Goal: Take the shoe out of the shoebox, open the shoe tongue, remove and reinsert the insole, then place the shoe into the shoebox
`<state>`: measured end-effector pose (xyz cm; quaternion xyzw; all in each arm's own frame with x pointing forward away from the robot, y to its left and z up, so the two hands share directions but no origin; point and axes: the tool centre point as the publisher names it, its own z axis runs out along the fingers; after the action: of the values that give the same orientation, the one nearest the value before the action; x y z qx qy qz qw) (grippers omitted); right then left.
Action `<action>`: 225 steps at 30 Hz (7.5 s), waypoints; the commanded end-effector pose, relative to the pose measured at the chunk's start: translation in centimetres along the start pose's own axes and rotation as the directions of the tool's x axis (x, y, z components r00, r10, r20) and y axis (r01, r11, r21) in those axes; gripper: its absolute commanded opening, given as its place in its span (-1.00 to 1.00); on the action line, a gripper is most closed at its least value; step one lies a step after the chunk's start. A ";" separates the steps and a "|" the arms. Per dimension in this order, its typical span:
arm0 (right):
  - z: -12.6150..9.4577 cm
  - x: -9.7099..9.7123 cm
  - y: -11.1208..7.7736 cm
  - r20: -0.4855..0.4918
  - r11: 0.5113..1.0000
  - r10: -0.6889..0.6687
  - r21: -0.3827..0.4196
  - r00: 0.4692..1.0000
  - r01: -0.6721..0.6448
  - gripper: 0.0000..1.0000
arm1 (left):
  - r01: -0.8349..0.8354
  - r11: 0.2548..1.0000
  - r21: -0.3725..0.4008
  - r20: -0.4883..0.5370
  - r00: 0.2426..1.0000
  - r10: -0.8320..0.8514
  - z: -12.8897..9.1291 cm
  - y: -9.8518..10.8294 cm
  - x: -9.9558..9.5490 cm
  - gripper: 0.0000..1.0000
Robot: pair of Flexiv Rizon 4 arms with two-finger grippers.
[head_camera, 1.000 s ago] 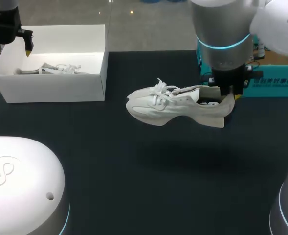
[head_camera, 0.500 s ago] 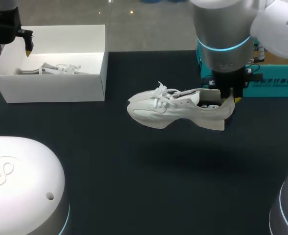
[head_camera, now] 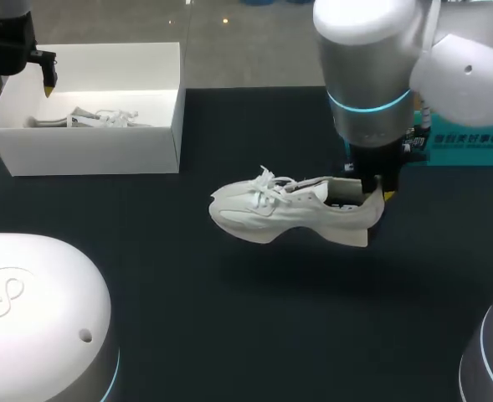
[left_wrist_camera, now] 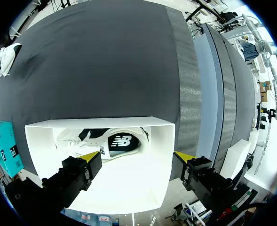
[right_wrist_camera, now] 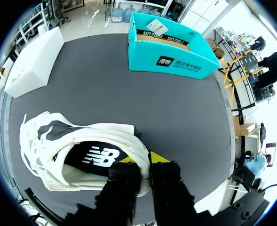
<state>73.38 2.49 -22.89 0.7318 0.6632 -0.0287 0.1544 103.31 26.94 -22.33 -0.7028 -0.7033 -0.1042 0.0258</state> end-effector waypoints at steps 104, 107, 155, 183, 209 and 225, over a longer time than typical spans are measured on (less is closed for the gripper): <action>3.2 -3.8 -0.4 -0.083 0.154 -0.988 -0.530 0.130 0.834 1.00 | -0.001 1.000 0.001 0.000 1.000 0.001 0.0 0.0 0.1 1.00; 3.2 -3.8 -0.4 -0.083 0.154 -0.988 -0.530 0.130 0.834 1.00 | -0.001 1.000 0.001 0.000 1.000 0.001 0.0 0.0 0.1 1.00; 7.7 -5.0 -4.2 -0.034 0.051 -0.998 -0.925 0.053 0.376 1.00 | -0.001 1.000 0.001 0.000 1.000 0.001 0.0 0.0 0.1 1.00; 8.2 -2.9 -6.9 -0.084 0.112 -0.992 -0.921 0.090 0.374 1.00 | -0.001 1.000 0.001 0.000 1.000 0.001 0.0 0.0 0.1 1.00; 8.2 -2.9 -6.9 -0.084 0.112 -0.992 -0.921 0.090 0.374 1.00 | -0.001 1.000 0.001 0.000 1.000 0.001 0.0 0.0 0.1 1.00; 8.2 -2.9 -6.9 -0.084 0.112 -0.992 -0.921 0.090 0.374 1.00 | -0.001 1.000 0.001 0.000 1.000 0.001 0.0 0.0 0.1 1.00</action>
<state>67.71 -2.10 -31.20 0.0514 0.8867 0.4489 0.0981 103.31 26.94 -22.33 -0.7028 -0.7033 -0.1042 0.0258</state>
